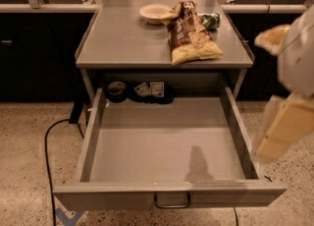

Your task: Close top drawer

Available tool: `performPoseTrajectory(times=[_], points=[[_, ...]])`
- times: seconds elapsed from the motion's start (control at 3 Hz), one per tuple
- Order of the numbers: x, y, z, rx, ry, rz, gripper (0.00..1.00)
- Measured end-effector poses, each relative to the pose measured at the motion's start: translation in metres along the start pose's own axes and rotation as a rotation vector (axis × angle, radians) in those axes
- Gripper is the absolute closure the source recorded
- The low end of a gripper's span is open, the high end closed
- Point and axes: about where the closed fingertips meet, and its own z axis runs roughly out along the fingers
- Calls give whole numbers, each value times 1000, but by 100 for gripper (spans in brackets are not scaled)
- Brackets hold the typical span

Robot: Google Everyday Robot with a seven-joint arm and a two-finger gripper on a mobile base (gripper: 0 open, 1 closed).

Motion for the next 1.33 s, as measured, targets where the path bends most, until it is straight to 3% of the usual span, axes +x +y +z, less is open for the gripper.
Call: performPoseTrajectory(times=[0.33,0.67,1.0,1.33], points=[[-2,21,4,-19,19,-13,0],[-2,21,4,-19,19,-13,0],[-1,46,28,-62,0,3,0],[4,92,84,-171,-57,46,0]])
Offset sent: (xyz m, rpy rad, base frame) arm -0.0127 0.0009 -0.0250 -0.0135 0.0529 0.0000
